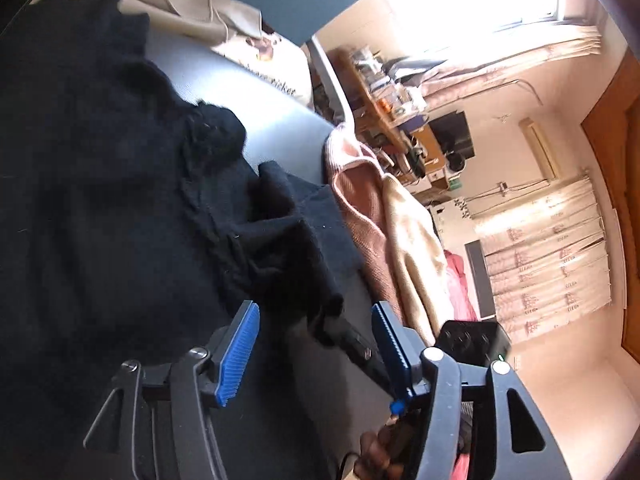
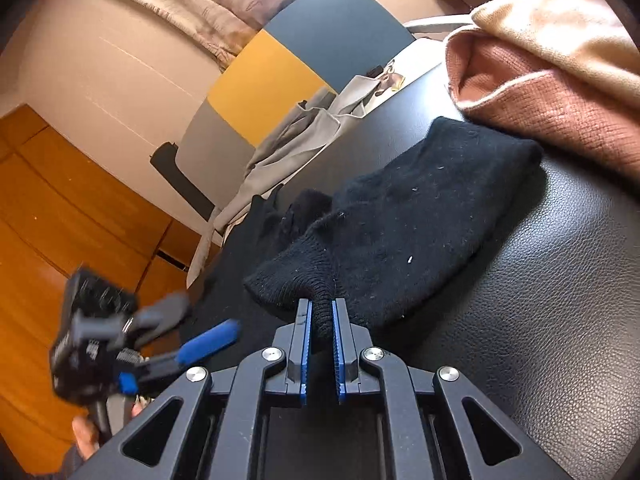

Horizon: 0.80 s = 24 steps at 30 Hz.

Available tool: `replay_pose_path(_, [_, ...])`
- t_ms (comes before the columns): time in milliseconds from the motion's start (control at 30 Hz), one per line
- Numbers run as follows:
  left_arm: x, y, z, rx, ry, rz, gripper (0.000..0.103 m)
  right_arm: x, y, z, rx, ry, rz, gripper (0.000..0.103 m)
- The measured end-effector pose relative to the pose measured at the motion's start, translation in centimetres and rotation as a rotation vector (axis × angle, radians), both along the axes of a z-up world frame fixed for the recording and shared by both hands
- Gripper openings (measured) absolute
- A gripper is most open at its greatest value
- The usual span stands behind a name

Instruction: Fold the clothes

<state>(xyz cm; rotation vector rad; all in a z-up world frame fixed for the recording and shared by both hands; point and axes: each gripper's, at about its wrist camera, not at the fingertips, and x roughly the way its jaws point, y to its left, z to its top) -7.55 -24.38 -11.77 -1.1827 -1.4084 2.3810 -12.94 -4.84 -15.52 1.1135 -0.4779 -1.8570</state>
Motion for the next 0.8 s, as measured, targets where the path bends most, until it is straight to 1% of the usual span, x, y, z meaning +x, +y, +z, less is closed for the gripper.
replay_pose_path(100, [-1.8,0.7,-1.0,0.040,-0.043,-0.018,0.064,-0.2,-0.4,-0.2,0.008,0.008,0.010,0.010])
replay_pose_path(167, [-2.5,1.2,-1.6,0.053,-0.068,-0.027,0.064,-0.1,-0.7,-0.2,0.030,0.032,0.024,0.010])
replay_pose_path(233, [-3.3,1.9,-2.1,0.042,-0.094,-0.054,0.060,0.0,-0.9,-0.3,0.040,0.039,0.035,0.010])
replay_pose_path(267, [-3.7,2.3,-2.2,0.021,-0.105,-0.068,0.045,0.1,-0.9,-0.4,0.042,0.041,0.035,0.010])
replay_pose_path(300, [-4.1,2.8,-2.3,-0.002,-0.117,-0.083,0.018,0.2,-0.8,-0.5,0.043,0.044,0.035,0.011])
replay_pose_path(333, [-4.5,3.3,-2.2,-0.032,-0.118,-0.098,0.014,0.2,-0.8,-0.5,0.045,0.047,0.035,0.014])
replay_pose_path(367, [-4.8,3.5,-1.8,-0.064,-0.110,-0.106,0.004,0.3,-0.7,-0.6,0.047,0.049,0.036,0.015])
replay_pose_path(400, [-5.0,3.8,-1.2,-0.103,-0.100,-0.114,0.003,0.4,-0.7,-0.7,0.048,0.051,0.035,0.015])
replay_pose_path(433, [-5.2,3.6,-0.2,-0.116,-0.079,-0.116,0.003,0.6,-0.1,-0.5,0.040,0.053,0.028,0.018])
replay_pose_path(533, [-5.5,2.8,3.1,-0.145,-0.011,-0.119,0.003,1.1,1.6,-0.1,0.017,0.056,0.005,0.027])
replay_pose_path(600, [-5.6,1.5,5.9,-0.147,0.042,-0.105,0.003,1.5,2.7,0.2,0.002,0.058,-0.009,0.034])
replay_pose_path(633, [-5.7,0.9,7.4,-0.148,0.069,-0.098,0.003,1.8,3.3,0.4,-0.001,0.060,-0.009,0.040])
replay_pose_path(700, [-5.5,-0.3,10.4,-0.160,0.134,-0.084,0.003,2.5,3.8,0.5,0.019,0.062,0.007,0.041])
replay_pose_path(767, [-5.0,-1.5,14.1,-0.207,0.202,-0.066,0.003,3.4,3.9,0.3,0.044,0.063,0.038,0.041])
replay_pose_path(800, [-4.8,-1.9,15.1,-0.214,0.221,-0.060,0.003,3.7,3.8,0.1,0.050,0.058,0.047,0.041])
